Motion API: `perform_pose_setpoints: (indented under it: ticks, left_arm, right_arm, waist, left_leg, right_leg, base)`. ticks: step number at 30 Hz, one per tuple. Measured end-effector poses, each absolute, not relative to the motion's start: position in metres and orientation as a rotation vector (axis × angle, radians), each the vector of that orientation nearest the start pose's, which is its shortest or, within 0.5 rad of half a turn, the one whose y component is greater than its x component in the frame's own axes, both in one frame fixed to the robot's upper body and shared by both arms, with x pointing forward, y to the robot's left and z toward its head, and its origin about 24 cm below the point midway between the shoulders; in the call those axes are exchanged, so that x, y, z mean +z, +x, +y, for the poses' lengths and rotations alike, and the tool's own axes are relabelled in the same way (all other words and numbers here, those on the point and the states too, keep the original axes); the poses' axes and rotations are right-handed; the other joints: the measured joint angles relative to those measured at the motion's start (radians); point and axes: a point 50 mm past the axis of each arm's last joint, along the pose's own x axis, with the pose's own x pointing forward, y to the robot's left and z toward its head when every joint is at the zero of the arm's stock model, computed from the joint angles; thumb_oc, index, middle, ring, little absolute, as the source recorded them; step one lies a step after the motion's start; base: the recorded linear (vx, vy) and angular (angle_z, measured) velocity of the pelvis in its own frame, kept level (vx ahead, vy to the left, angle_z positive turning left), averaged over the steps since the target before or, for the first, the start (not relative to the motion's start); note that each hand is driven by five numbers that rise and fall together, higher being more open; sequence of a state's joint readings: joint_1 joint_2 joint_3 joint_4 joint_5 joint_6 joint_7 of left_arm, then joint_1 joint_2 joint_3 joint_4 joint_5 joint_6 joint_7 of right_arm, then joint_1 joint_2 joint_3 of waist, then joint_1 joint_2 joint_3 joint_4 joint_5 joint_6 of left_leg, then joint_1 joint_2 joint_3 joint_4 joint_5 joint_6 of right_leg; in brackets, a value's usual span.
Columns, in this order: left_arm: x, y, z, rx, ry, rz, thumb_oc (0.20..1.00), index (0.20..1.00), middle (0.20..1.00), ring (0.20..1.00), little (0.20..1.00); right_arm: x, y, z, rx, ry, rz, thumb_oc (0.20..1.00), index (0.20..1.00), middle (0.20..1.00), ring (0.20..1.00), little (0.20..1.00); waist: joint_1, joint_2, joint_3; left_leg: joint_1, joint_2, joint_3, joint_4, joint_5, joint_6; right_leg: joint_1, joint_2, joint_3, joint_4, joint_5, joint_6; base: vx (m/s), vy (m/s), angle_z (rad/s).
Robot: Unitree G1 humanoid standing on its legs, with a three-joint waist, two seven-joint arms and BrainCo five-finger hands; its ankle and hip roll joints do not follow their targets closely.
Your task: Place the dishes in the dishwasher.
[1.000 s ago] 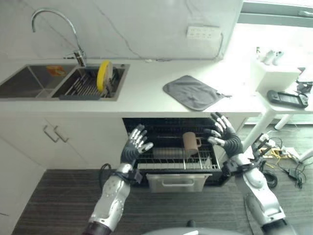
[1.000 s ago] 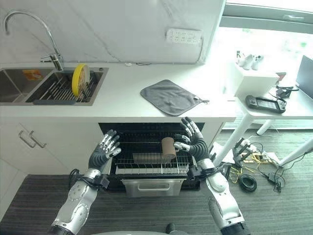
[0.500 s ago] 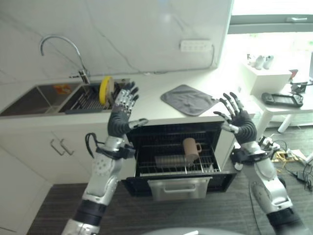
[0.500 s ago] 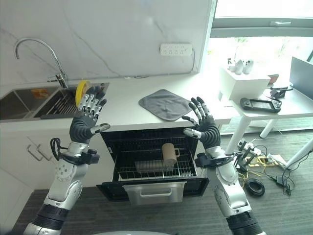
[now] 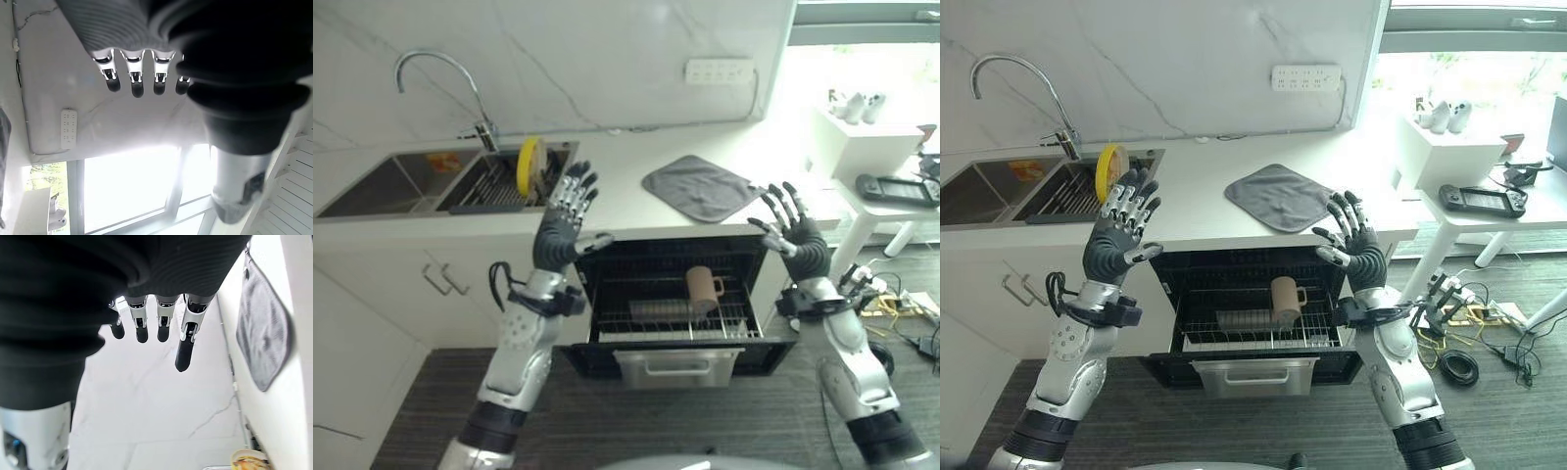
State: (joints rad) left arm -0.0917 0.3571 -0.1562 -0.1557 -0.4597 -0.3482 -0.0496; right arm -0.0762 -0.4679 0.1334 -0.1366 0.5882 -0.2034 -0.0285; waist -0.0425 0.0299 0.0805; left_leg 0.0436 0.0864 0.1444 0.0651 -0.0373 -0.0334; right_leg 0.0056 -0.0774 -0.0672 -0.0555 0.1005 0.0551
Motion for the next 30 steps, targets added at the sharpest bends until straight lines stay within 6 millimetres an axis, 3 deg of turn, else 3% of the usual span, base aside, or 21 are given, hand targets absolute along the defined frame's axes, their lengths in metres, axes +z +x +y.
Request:
perform_pose_setpoints:
  ticks: [2, 3, 4, 6, 7, 8, 9, 10, 11, 12, 13, 15, 17, 19, 21, 22, 23, 25, 28, 29, 30]
  left_arm:
    - [0.14, 0.259, 0.159, -0.287, -0.131, -0.554, 1.0, 1.0, 1.0, 1.0, 1.0]
    - [0.151, 0.266, 0.153, -0.319, -0.11, -0.585, 1.0, 1.0, 1.0, 1.0, 1.0]
    - [0.151, 0.267, 0.152, -0.328, -0.104, -0.587, 1.0, 1.0, 1.0, 1.0, 1.0]
    - [0.149, 0.274, 0.147, -0.351, -0.093, -0.568, 1.0, 1.0, 1.0, 1.0, 1.0]
    - [0.149, 0.276, 0.146, -0.365, -0.073, -0.56, 1.0, 1.0, 1.0, 1.0, 1.0]
    - [0.149, 0.276, 0.146, -0.367, -0.071, -0.561, 1.0, 1.0, 1.0, 1.0, 1.0]
    - [0.143, 0.276, 0.149, -0.368, -0.049, -0.531, 1.0, 1.0, 1.0, 1.0, 1.0]
    - [0.137, 0.275, 0.154, -0.357, -0.047, -0.505, 1.0, 1.0, 1.0, 1.0, 1.0]
    - [0.132, 0.273, 0.159, -0.339, -0.039, -0.483, 1.0, 1.0, 1.0, 1.0, 1.0]
    - [0.123, 0.268, 0.171, -0.299, -0.036, -0.46, 1.0, 1.0, 1.0, 1.0, 1.0]
    - [0.107, 0.257, 0.185, -0.225, -0.069, -0.407, 1.0, 1.0, 1.0, 1.0, 1.0]
    - [0.11, 0.255, 0.186, -0.217, -0.083, -0.421, 1.0, 1.0, 1.0, 1.0, 1.0]
    - [0.124, 0.262, 0.182, -0.25, -0.069, -0.474, 1.0, 1.0, 1.0, 1.0, 1.0]
    - [0.136, 0.268, 0.175, -0.28, -0.06, -0.513, 1.0, 1.0, 1.0, 1.0, 1.0]
    - [0.14, 0.271, 0.164, -0.316, -0.073, -0.53, 1.0, 1.0, 1.0, 1.0, 1.0]
    - [0.139, 0.27, 0.162, -0.328, -0.067, -0.523, 1.0, 1.0, 1.0, 1.0, 1.0]
    - [0.138, 0.27, 0.161, -0.334, -0.064, -0.517, 1.0, 1.0, 1.0, 1.0, 1.0]
    - [0.139, 0.269, 0.161, -0.334, -0.067, -0.52, 1.0, 1.0, 1.0, 1.0, 1.0]
    - [0.136, 0.262, 0.164, -0.329, -0.06, -0.512, 1.0, 1.0, 1.0, 1.0, 1.0]
    - [0.134, 0.26, 0.165, -0.326, -0.062, -0.505, 1.0, 1.0, 1.0, 1.0, 1.0]
    - [0.133, 0.258, 0.166, -0.325, -0.058, -0.498, 1.0, 1.0, 1.0, 1.0, 1.0]
  right_arm:
    - [0.128, 0.266, -0.192, 0.161, 0.142, -0.365, 1.0, 1.0, 1.0, 1.0, 1.0]
    - [0.137, 0.272, -0.189, 0.161, 0.162, -0.402, 1.0, 1.0, 1.0, 1.0, 1.0]
    - [0.141, 0.273, -0.189, 0.168, 0.158, -0.416, 1.0, 1.0, 1.0, 1.0, 1.0]
    - [0.147, 0.274, -0.198, 0.148, 0.167, -0.443, 1.0, 1.0, 1.0, 1.0, 1.0]
    - [0.152, 0.273, -0.201, 0.139, 0.167, -0.463, 1.0, 1.0, 1.0, 1.0, 1.0]
    - [0.157, 0.273, -0.207, 0.125, 0.155, -0.483, 1.0, 1.0, 1.0, 1.0, 1.0]
    - [0.146, 0.267, -0.212, 0.094, 0.192, -0.454, 1.0, 1.0, 1.0, 1.0, 1.0]
    - [0.133, 0.259, -0.211, 0.077, 0.246, -0.414, 1.0, 1.0, 1.0, 1.0, 1.0]
    - [0.124, 0.249, -0.205, 0.064, 0.309, -0.404, 1.0, 1.0, 1.0, 1.0, 1.0]
    - [0.113, 0.242, -0.198, 0.074, 0.354, -0.374, 1.0, 1.0, 1.0, 1.0, 1.0]
    - [0.105, 0.239, -0.197, 0.083, 0.354, -0.336, 1.0, 1.0, 1.0, 1.0, 1.0]
    - [0.114, 0.239, -0.206, 0.092, 0.296, -0.367, 1.0, 1.0, 1.0, 1.0, 1.0]
    - [0.129, 0.245, -0.209, 0.111, 0.262, -0.423, 1.0, 1.0, 1.0, 1.0, 1.0]
    - [0.141, 0.252, -0.201, 0.153, 0.283, -0.467, 1.0, 1.0, 1.0, 1.0, 1.0]
    - [0.14, 0.253, -0.191, 0.189, 0.294, -0.465, 1.0, 1.0, 1.0, 1.0, 1.0]
    - [0.138, 0.253, -0.188, 0.199, 0.297, -0.458, 1.0, 1.0, 1.0, 1.0, 1.0]
    - [0.138, 0.253, -0.186, 0.203, 0.3, -0.457, 1.0, 1.0, 1.0, 1.0, 1.0]
    - [0.136, 0.254, -0.19, 0.186, 0.295, -0.454, 1.0, 1.0, 1.0, 1.0, 1.0]
    - [0.131, 0.254, -0.195, 0.145, 0.298, -0.435, 1.0, 1.0, 1.0, 1.0, 1.0]
    - [0.132, 0.254, -0.196, 0.14, 0.296, -0.442, 1.0, 1.0, 1.0, 1.0, 1.0]
    - [0.132, 0.254, -0.197, 0.139, 0.293, -0.445, 1.0, 1.0, 1.0, 1.0, 1.0]
  waist:
    - [-0.014, -0.02, 0.057]
    - [-0.011, -0.047, 0.088]
    - [-0.011, -0.052, 0.093]
    - [-0.038, -0.038, 0.107]
    - [-0.067, -0.032, 0.108]
    - [-0.071, -0.022, 0.107]
    - [-0.069, -0.05, 0.108]
    - [-0.05, -0.046, 0.115]
    - [-0.038, -0.038, 0.114]
    - [-0.018, -0.03, 0.112]
    - [0.0, -0.003, 0.101]
    - [-0.006, 0.019, 0.095]
    - [0.005, 0.011, 0.093]
    - [0.012, 0.002, 0.093]
    - [0.006, -0.021, 0.091]
    - [0.003, -0.031, 0.087]
    - [0.003, -0.04, 0.082]
    - [0.004, -0.037, 0.082]
    - [-0.007, -0.029, 0.08]
    - [-0.005, -0.027, 0.08]
    - [-0.005, -0.029, 0.08]
  left_leg:
    - [-0.078, -0.003, -0.038, 0.123, -0.048, 0.007]
    - [-0.129, 0.056, -0.095, 0.229, -0.073, -0.004]
    - [-0.124, 0.093, -0.108, 0.211, -0.073, -0.006]
    - [-0.107, 0.183, -0.12, 0.19, -0.081, -0.043]
    - [-0.1, 0.213, -0.097, 0.159, -0.081, -0.043]
    - [-0.081, 0.194, -0.099, 0.119, -0.081, -0.042]
    - [-0.042, 0.046, -0.055, 0.106, -0.059, -0.101]
    - [-0.063, -0.019, -0.05, 0.176, -0.107, -0.046]
    - [-0.081, -0.051, -0.027, 0.221, -0.138, -0.013]
    - [-0.07, -0.047, 0.049, 0.214, -0.149, 0.022]
    - [-0.058, -0.037, 0.091, 0.171, -0.138, 0.053]
    - [-0.076, -0.037, 0.078, 0.1, -0.088, 0.08]
    - [-0.075, -0.065, 0.081, 0.014, -0.005, 0.099]
    - [-0.063, -0.094, 0.083, -0.031, 0.023, 0.112]
    - [-0.043, -0.125, 0.072, -0.048, 0.031, 0.106]
    - [-0.039, -0.143, 0.072, -0.05, 0.03, 0.104]
    - [-0.037, -0.164, 0.077, -0.052, 0.028, 0.101]
    - [-0.042, -0.186, 0.073, -0.056, 0.027, 0.1]
    - [-0.044, -0.185, 0.063, -0.05, 0.027, 0.091]
    - [-0.048, -0.185, 0.064, -0.039, 0.018, 0.076]
    - [-0.064, -0.181, 0.076, -0.001, -0.007, 0.038]
  right_leg:
    - [-0.048, -0.029, 0.012, 0.067, -0.014, -0.006]
    - [-0.087, -0.046, 0.03, 0.113, -0.033, 0.014]
    - [-0.102, -0.052, 0.041, 0.136, -0.044, 0.021]
    - [-0.108, -0.074, 0.038, 0.178, -0.061, 0.062]
    - [-0.136, -0.115, 0.044, 0.225, -0.081, 0.088]
    - [-0.149, -0.161, 0.069, 0.227, -0.081, 0.098]
    - [-0.075, -0.303, 0.09, 0.097, 0.05, 0.014]
    - [-0.092, -0.341, 0.084, 0.052, 0.235, -0.047]
    - [-0.12, -0.364, 0.087, 0.017, 0.396, -0.067]
    - [-0.155, -0.365, 0.011, 0.048, 0.395, -0.026]
    - [-0.203, -0.287, -0.107, 0.212, 0.221, 0.052]
    - [-0.21, -0.169, -0.148, 0.391, -0.027, 0.056]
    - [-0.171, -0.091, -0.218, 0.463, -0.182, 0.025]
    - [-0.128, -0.017, -0.202, 0.458, -0.253, 0.035]
    - [-0.089, 0.068, -0.134, 0.433, -0.294, 0.016]
    - [-0.075, 0.084, -0.131, 0.407, -0.298, 0.001]
    - [-0.06, 0.084, -0.139, 0.368, -0.297, -0.01]
    - [-0.044, 0.08, -0.135, 0.31, -0.295, -0.09]
    - [-0.022, 0.093, -0.119, 0.271, -0.272, -0.102]
    - [-0.02, 0.097, -0.113, 0.27, -0.272, -0.103]
    - [-0.021, 0.101, -0.099, 0.277, -0.265, -0.118]
  base:
    - [-0.11, 0.718, 0.0]
    - [-0.02, 0.708, -0.18]
    - [-0.01, 0.722, -0.16]
    - [0.01, 0.756, 0.13]
    - [0.05, 0.76, 0.1]
    - [0.04, 0.835, -0.07]
    - [-0.06, 0.906, -0.47]
    - [-0.15, 0.791, -0.76]
    - [-0.2, 0.602, -1.06]
    - [-0.16, 0.388, -1.41]
    - [-0.12, 0.357, -1.04]
    - [-0.09, 0.236, -0.2]
    - [-0.02, 0.097, 0.13]
    - [0.07, 0.051, 0.05]
    - [0.08, -0.008, 0.2]
    - [0.08, -0.075, 0.19]
    - [0.06, -0.071, 0.08]
    - [0.07, -0.068, 0.03]
    - [0.06, -0.059, 0.08]
    - [0.05, -0.065, 0.01]
    - [0.01, -0.033, -0.06]
